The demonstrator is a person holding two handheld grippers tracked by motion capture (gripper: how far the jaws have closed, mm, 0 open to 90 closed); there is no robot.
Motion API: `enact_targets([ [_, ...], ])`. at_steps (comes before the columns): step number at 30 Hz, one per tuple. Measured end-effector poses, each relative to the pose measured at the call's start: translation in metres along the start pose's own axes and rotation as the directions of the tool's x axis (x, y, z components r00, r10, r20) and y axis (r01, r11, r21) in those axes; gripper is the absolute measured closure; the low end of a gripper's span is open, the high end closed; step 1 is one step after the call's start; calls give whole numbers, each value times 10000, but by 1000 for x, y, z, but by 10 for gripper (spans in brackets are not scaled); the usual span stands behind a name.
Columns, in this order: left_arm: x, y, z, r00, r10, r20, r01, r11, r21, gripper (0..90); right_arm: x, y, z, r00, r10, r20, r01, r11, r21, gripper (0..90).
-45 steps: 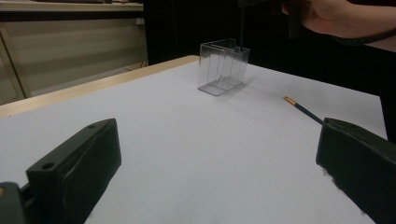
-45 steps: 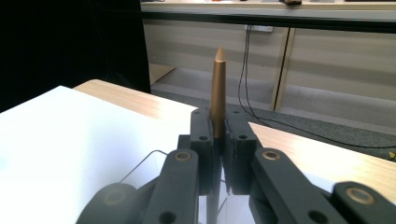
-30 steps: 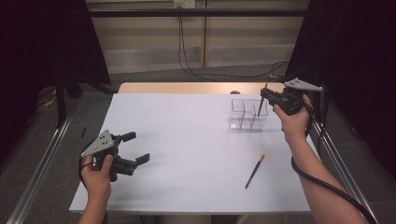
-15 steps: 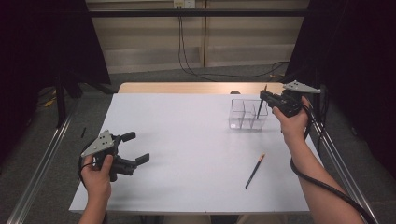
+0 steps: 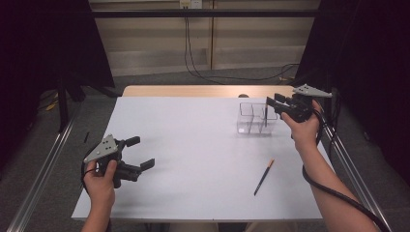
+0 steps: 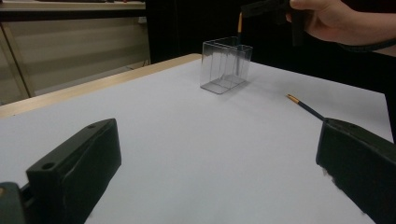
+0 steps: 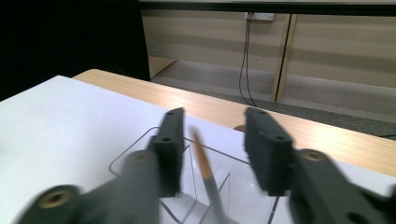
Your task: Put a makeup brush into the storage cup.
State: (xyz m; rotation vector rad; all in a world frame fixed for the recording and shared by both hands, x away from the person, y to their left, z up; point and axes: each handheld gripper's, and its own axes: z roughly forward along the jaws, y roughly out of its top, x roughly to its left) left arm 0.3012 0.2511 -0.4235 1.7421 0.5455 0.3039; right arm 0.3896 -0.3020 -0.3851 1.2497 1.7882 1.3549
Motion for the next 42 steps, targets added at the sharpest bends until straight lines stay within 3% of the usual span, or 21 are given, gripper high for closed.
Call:
enact_targets([
  [2, 0, 0, 0, 10000, 14, -2, -14, 10000, 21, 0, 1, 0, -1, 9998, 214, -31, -214, 9998, -31, 446],
  [13, -1, 0, 1, 10000, 30, -12, -30, 10000, 13, 0, 3, -1, -9, 9998, 194, -91, -195, 9998, -106, 266],
  [25, -1, 0, 2, 10000, 7, -37, -7, 10000, 9, 0, 7, -7, -21, 9995, 114, -295, -116, 9999, -69, 162],
  [42, -1, 1, 2, 10000, 17, -39, -17, 10000, 7, 0, 22, -22, -33, 9960, 245, -864, -253, 9996, -89, 110],
])
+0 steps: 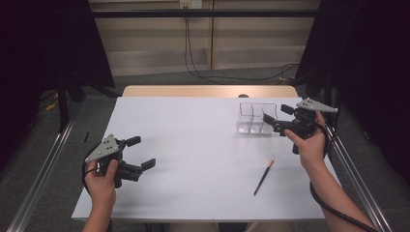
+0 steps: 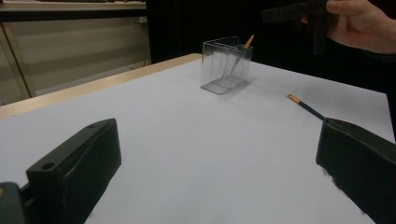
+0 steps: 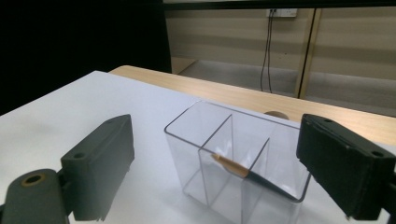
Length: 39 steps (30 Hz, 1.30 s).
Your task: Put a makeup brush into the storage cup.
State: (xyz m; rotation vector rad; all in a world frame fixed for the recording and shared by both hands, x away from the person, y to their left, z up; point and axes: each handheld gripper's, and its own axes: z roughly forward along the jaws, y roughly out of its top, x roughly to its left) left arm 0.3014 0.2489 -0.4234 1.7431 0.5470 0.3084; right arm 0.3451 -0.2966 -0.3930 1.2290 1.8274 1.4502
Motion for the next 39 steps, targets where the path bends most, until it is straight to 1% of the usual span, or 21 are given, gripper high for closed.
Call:
enact_targets([
  [5, 0, 0, 1, 10000, -16, 21, 16, 10000, 7, 0, 4, -6, -4, 9998, -167, -65, 168, 9996, 248, 106],
  [9, -1, 0, 1, 10000, 6, 44, -6, 10000, -30, 0, 6, -11, -8, 9999, -61, -158, 66, 9995, 320, 105],
  [11, -1, 0, 1, 10000, 8, 8, -8, 10000, 28, 0, 6, -14, -9, 9999, -137, -54, 139, 9992, 378, 106],
  [13, -1, 0, 1, 10000, 15, 44, -15, 10000, -16, 0, 6, -16, -10, 9999, -39, -108, 44, 9991, 412, 106],
  [19, -1, 0, 1, 10000, 20, 4, -19, 10000, -14, 0, 8, -23, -14, 9999, -21, -163, 29, 9988, 492, 106],
  [21, -1, 0, 1, 10000, 24, 13, -24, 10000, -14, 0, 9, -25, -15, 9998, -38, -196, 48, 9987, 507, 106],
  [22, -1, 0, 1, 10000, 31, 3, -31, 10000, -16, 0, 10, -26, -16, 9997, -144, -198, 155, 9983, 567, 107],
  [26, -1, 1, 0, 10000, 68, -16, -68, 10000, -15, 0, 14, -30, -17, 9994, -81, -328, 100, 9984, 558, 106],
  [28, -1, 1, 0, 10000, 83, -22, -83, 10000, -16, 0, 16, -32, -18, 9993, -181, -340, 200, 9982, 559, 106],
  [34, -3, 2, 0, 10000, 65, 1, -65, 10000, -39, 0, 21, -36, -21, 9987, -128, -490, 151, 9988, 457, 106],
  [37, -5, 2, 0, 10000, 92, 13, -92, 10000, 27, 0, 23, -37, -22, 9984, -197, -531, 221, 9987, 453, 106],
  [39, -6, 2, 1, 9999, 80, 63, -80, 10000, -12, 0, 24, -38, -24, 9981, -215, -571, 241, 9986, 461, 105],
])
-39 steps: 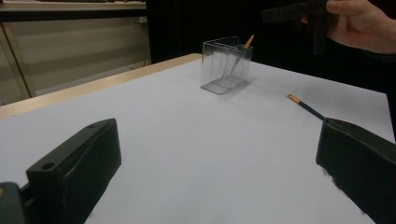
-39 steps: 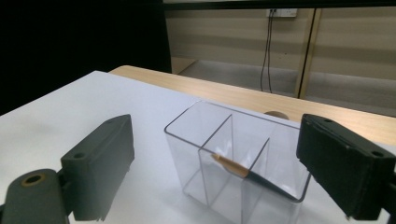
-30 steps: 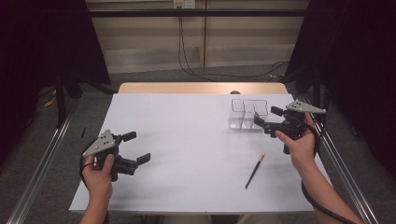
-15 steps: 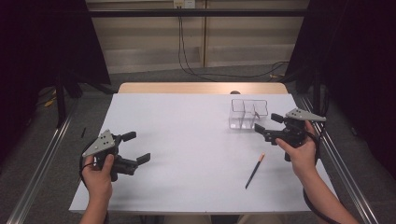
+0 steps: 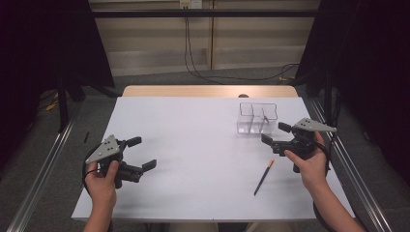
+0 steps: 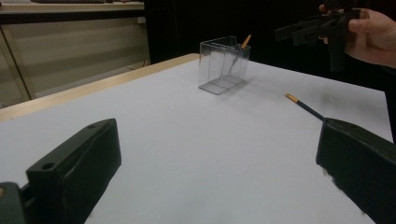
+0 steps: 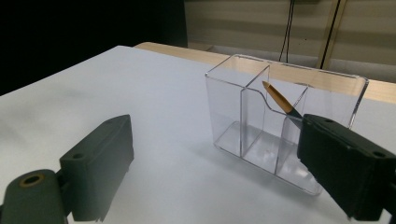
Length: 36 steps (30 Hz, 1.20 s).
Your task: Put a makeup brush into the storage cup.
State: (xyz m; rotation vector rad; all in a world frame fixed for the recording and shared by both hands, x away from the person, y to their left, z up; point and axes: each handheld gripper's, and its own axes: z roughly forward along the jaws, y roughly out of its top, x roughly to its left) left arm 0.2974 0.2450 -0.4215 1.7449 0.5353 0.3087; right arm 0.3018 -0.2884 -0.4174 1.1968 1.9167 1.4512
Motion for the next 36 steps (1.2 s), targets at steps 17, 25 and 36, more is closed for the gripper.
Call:
enact_targets([
  [17, 0, -1, -2, 10000, 21, -39, -21, 10000, 67, 0, 0, -14, -6, 9999, 138, -12, -138, 9997, 212, 106],
  [25, 0, -1, 1, 10000, 33, 46, -33, 9999, 112, 0, 3, -18, -5, 9999, 59, 109, -70, 9954, 958, 110],
  [36, 1, -1, 1, 10000, 14, -12, -14, 9999, 113, 0, 2, -23, -5, 9998, 96, 198, -122, 9908, 1349, 112],
])
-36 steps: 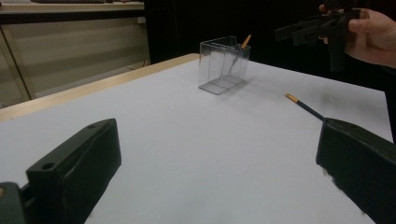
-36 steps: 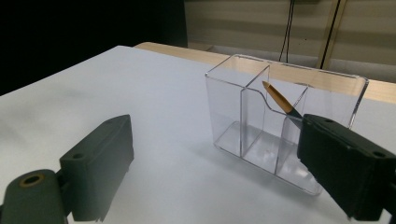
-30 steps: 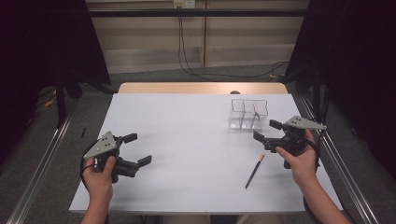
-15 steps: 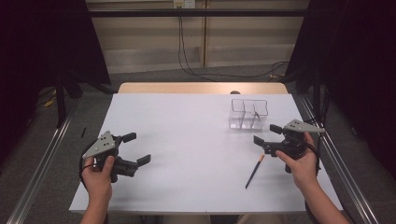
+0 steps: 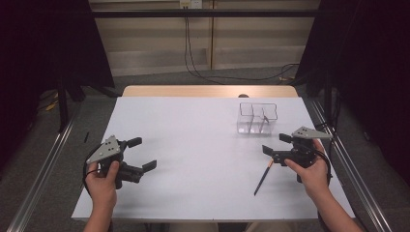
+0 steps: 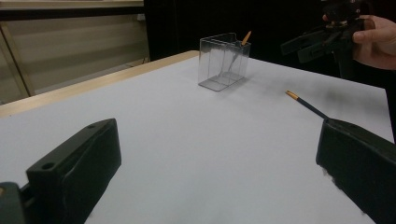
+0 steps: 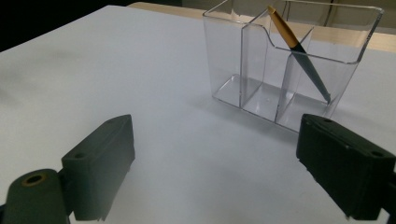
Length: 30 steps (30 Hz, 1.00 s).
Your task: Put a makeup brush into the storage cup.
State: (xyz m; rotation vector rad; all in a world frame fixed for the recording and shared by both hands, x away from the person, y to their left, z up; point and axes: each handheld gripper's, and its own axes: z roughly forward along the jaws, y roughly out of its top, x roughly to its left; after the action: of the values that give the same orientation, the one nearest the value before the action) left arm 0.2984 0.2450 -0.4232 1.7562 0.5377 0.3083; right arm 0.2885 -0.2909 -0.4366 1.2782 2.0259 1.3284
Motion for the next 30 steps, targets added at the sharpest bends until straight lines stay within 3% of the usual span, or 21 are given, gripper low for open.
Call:
enact_targets([
  [18, 1, -1, 1, 10000, -58, 22, 57, 10000, 62, 0, 0, -3, 3, 9999, 107, -74, -99, 9946, 1034, 114],
  [26, 1, -1, 1, 10000, -53, 11, 53, 10000, 79, 0, 2, -2, 6, 9999, 127, 34, -131, 9820, 1886, 110],
  [30, 1, -1, 1, 10000, -50, 7, 50, 9999, 87, 0, 4, -1, 9, 9999, 139, -36, -126, 9692, 2460, 106],
])
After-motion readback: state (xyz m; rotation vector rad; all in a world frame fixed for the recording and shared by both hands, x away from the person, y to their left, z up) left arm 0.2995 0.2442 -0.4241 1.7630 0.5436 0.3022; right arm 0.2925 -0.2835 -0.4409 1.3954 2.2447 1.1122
